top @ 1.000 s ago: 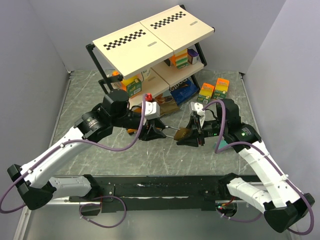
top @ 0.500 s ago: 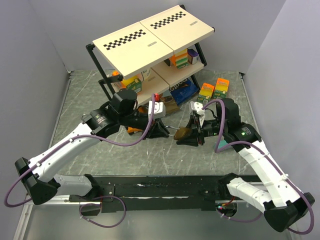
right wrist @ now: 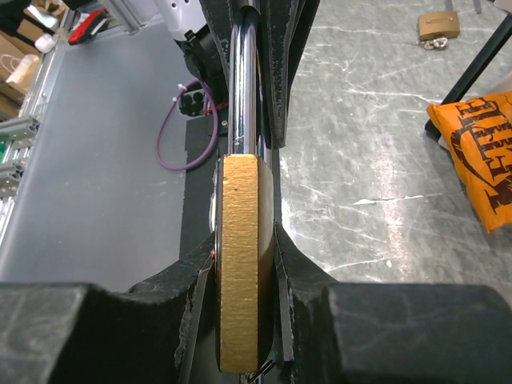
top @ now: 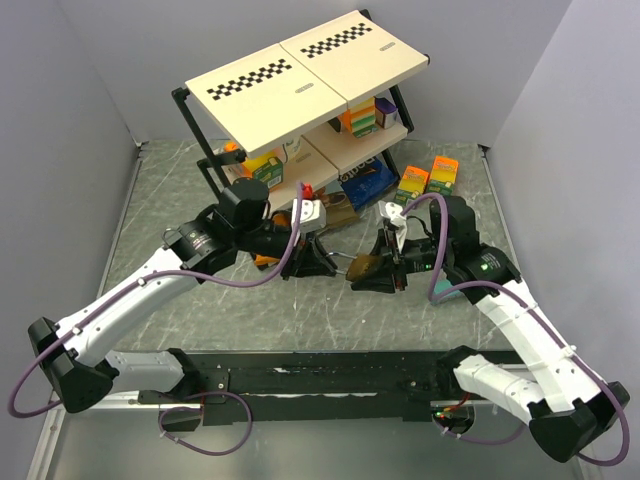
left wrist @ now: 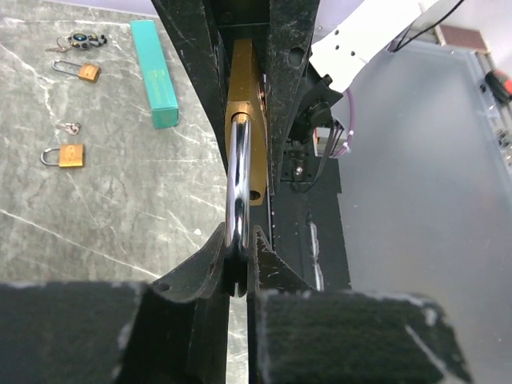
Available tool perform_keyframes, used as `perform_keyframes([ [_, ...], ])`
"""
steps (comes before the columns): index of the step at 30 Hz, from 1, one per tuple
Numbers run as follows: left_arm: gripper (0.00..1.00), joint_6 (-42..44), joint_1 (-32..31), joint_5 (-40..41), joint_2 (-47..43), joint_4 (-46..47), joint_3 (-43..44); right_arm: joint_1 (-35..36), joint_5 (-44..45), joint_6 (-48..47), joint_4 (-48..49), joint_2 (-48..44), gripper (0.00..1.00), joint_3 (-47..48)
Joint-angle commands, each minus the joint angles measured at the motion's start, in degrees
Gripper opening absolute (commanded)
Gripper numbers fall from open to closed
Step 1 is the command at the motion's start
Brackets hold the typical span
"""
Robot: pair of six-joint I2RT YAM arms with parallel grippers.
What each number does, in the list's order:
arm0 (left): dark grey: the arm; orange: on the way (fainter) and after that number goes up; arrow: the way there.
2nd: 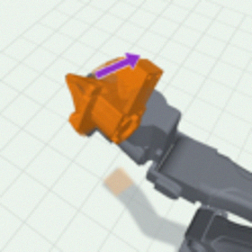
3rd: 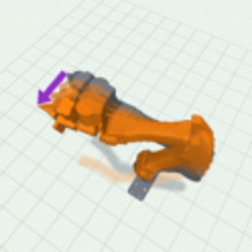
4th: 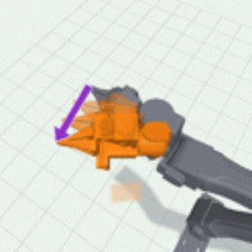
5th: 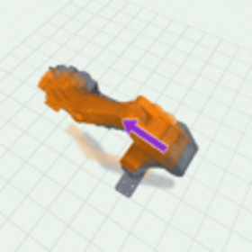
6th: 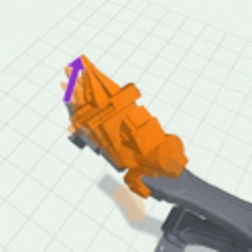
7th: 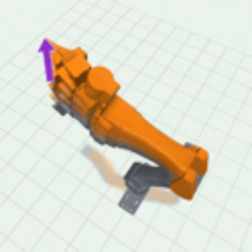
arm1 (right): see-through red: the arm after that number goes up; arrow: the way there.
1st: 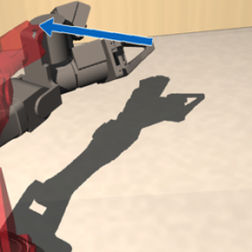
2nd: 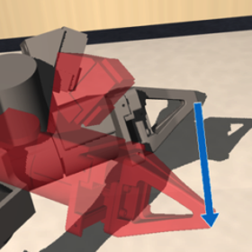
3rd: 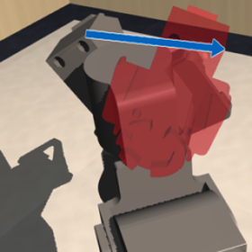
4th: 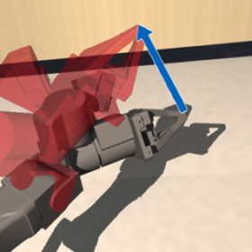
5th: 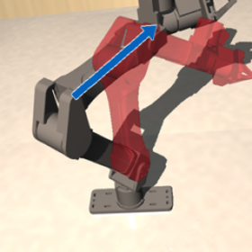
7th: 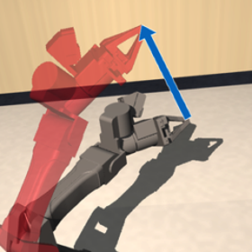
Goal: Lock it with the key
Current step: Lock the lock.
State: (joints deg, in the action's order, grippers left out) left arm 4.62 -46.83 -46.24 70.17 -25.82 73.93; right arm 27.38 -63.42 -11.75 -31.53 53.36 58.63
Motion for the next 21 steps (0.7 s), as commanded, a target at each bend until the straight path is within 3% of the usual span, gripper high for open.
perform_keyframes([
  [1, 0.01, -4.3, -1.1, -3.4, 0.8, 9.5, -1.6, 2.3, -1.5, 1.4, 12.5, 0.9, 0.00, 3.3],
  [10, 0.01, -7.7, -1.3, -4.8, 2.6, 14.4, -2.6, 4.1, 0.1, 1.1, 16.1, 3.0, 0.00, 3.9],
  [21, 0.01, -12.0, -1.8, -7.4, 7.6, 25.4, -5.1, 7.9, -2.7, 8.4, 26.5, 5.3, 0.00, 4.1],
])
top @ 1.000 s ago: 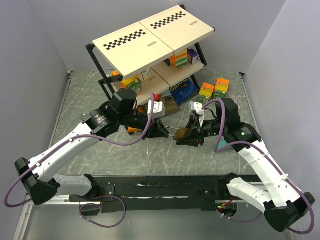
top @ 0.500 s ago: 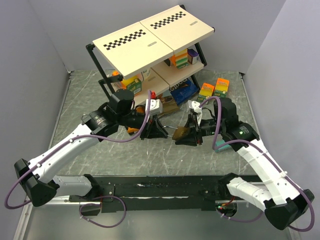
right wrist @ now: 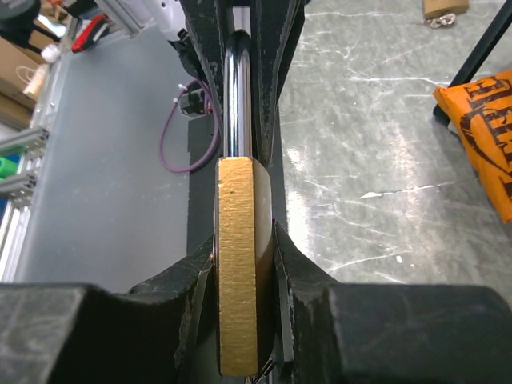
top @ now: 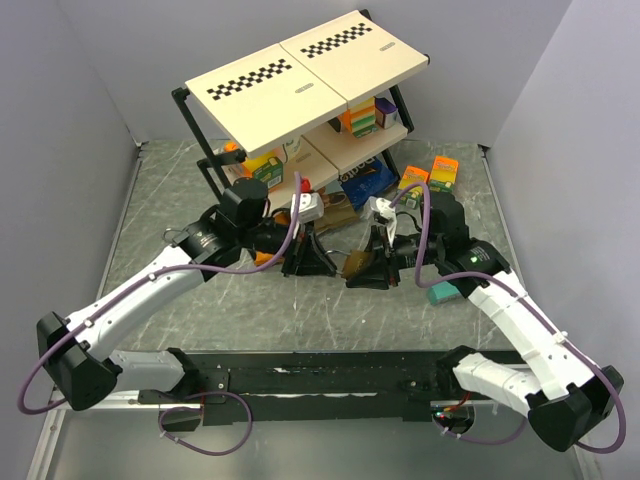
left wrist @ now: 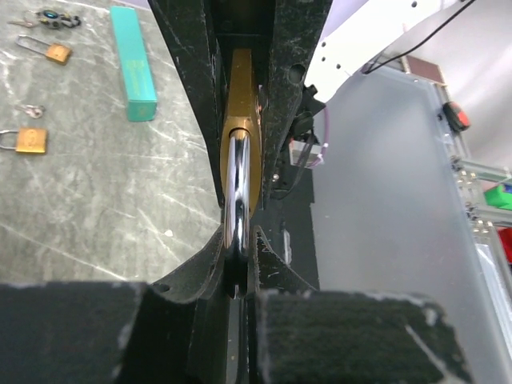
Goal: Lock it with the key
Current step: Lock the lock.
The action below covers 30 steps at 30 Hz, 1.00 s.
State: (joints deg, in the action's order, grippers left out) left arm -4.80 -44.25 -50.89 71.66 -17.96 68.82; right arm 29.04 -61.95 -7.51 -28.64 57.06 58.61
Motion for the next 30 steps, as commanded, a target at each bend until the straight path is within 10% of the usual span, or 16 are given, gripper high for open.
perform_keyframes([
  [1, 0.01, -2.6, -4.5, -3.1, 6.4, 18.9, 0.3, 6.6, -4.1, 4.3, 23.7, 1.8, 0.00, 4.1],
  [16, 0.01, 2.2, -1.0, -1.5, 2.2, 10.4, 0.6, 4.4, -1.2, -3.8, 9.4, 0.3, 0.00, 5.4],
  [20, 0.01, 2.8, 1.1, -0.7, -1.9, 9.2, -1.0, 1.3, -0.5, -7.5, -0.3, -0.8, 0.60, 6.3],
  [23, 0.01, 1.6, 3.0, -1.4, -4.0, 9.4, -2.5, -1.7, 0.3, -9.6, -5.3, -2.5, 0.81, 6.4],
  [30, 0.01, 3.4, 3.8, -2.4, -7.2, 8.6, -4.0, -5.6, 0.0, -14.8, -14.7, -6.0, 0.81, 6.9],
])
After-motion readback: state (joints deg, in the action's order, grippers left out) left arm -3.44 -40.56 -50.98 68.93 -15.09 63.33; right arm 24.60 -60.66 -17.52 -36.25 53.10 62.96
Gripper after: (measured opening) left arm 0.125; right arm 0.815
